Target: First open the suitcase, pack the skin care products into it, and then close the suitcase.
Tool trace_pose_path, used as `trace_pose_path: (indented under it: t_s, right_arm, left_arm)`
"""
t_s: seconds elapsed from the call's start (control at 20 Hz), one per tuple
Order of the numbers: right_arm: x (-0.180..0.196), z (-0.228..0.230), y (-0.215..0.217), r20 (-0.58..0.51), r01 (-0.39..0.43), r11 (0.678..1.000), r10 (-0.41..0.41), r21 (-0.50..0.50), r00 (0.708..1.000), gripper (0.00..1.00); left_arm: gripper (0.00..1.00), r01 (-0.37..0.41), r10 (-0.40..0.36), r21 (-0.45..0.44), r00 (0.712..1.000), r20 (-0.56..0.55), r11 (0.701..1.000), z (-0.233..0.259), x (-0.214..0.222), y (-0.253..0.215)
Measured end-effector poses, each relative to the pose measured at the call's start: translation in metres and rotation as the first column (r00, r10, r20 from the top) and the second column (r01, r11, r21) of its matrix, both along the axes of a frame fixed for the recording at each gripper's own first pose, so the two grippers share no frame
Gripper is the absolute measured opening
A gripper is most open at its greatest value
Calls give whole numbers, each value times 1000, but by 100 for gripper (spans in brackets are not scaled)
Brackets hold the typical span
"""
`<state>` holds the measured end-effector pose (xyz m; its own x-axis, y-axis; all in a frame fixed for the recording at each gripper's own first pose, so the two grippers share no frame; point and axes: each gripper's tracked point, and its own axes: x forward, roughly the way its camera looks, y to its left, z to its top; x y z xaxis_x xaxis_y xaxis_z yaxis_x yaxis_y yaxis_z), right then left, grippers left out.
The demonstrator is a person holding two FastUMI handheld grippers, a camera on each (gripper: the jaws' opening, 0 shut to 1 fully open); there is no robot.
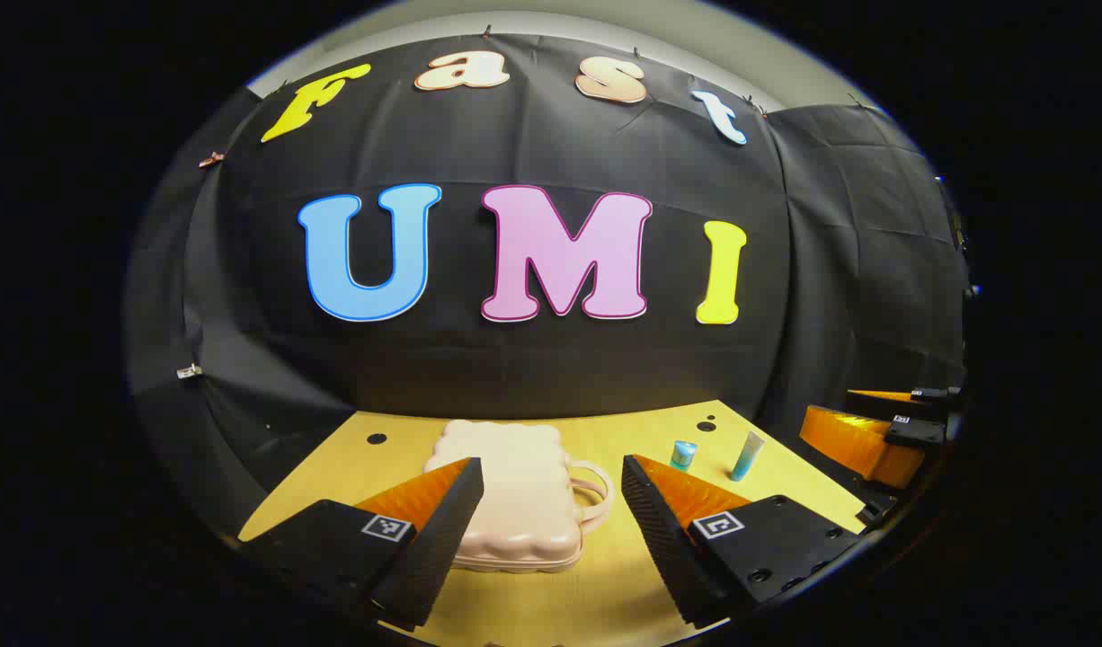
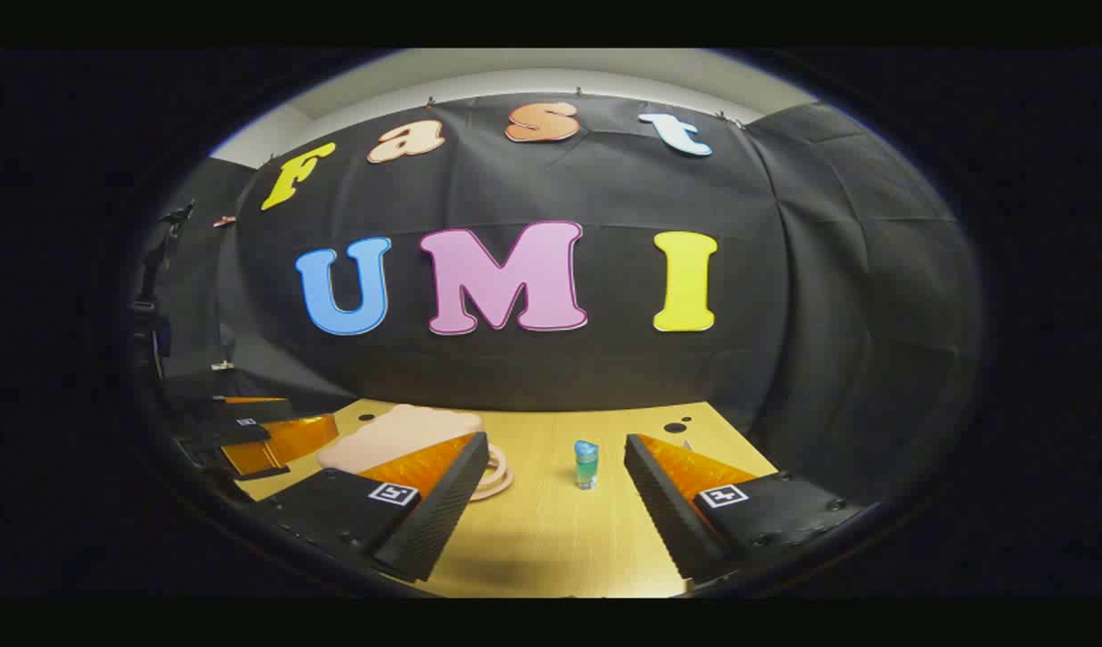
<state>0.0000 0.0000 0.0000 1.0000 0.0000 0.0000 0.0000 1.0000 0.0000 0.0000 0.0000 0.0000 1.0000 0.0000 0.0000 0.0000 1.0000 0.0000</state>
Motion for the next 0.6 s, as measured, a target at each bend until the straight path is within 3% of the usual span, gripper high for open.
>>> trace_pose_path:
  t_s: [0.25,0.6]
  right_arm:
    - [-1,1,1,4,2,1000,-2,4,1000,96]
    - [-4,1,2,6,1,1000,-1,1,1000,96]
  left_arm:
    - [98,27,-28,43,999,26,999,9,-1,-9]
    - [97,8,-8,22,1000,19,1000,5,-4,0]
